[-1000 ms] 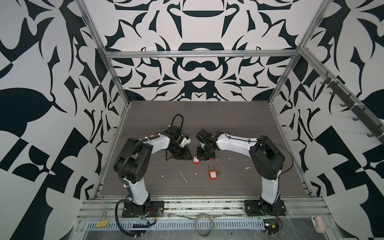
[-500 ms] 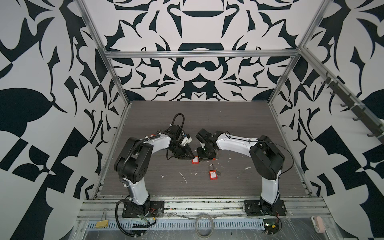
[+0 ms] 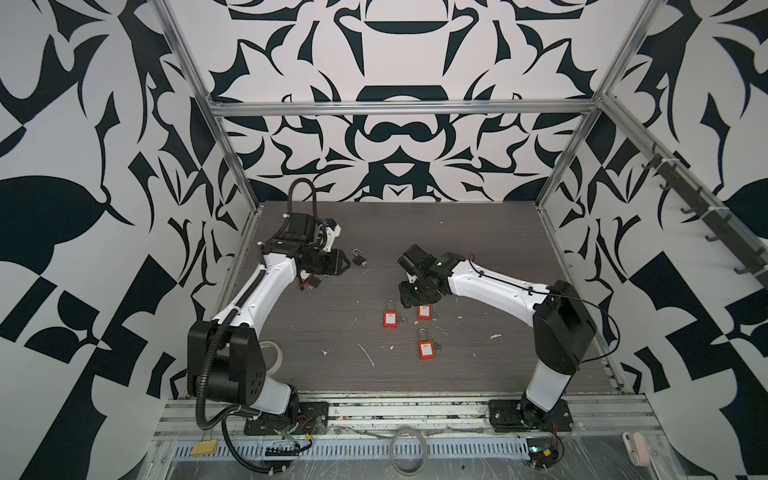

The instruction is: Lock with the key

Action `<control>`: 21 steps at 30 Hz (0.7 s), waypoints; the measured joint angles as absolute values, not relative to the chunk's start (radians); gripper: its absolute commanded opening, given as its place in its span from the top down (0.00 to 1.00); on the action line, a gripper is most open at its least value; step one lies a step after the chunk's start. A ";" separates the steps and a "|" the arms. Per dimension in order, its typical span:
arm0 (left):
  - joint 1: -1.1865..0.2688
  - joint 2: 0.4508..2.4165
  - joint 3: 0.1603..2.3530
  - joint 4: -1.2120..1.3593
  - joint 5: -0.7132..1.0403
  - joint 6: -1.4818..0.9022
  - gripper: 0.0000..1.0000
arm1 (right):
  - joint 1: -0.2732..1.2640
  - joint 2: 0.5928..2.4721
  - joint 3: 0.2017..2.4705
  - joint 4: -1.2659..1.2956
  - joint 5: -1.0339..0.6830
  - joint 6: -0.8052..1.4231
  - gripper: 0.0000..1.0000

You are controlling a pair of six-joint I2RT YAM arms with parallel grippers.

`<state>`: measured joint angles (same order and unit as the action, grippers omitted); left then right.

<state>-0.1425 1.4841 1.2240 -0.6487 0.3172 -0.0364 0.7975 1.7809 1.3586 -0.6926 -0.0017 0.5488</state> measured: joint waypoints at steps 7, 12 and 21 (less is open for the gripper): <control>0.004 1.590 1.335 -0.675 0.208 -0.009 0.56 | 0.802 1.740 1.299 -0.651 0.036 0.519 0.41; 0.027 1.784 1.427 -0.708 0.164 0.006 0.53 | 0.803 1.723 1.273 -0.621 0.043 0.503 0.41; 0.028 1.893 1.470 -0.745 0.091 0.088 0.43 | 0.806 1.766 1.269 -0.611 0.026 0.484 0.40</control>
<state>0.0280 1.8931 1.4700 -0.7448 0.0914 0.0883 0.8062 1.7660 1.2694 -0.6113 0.0261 0.4843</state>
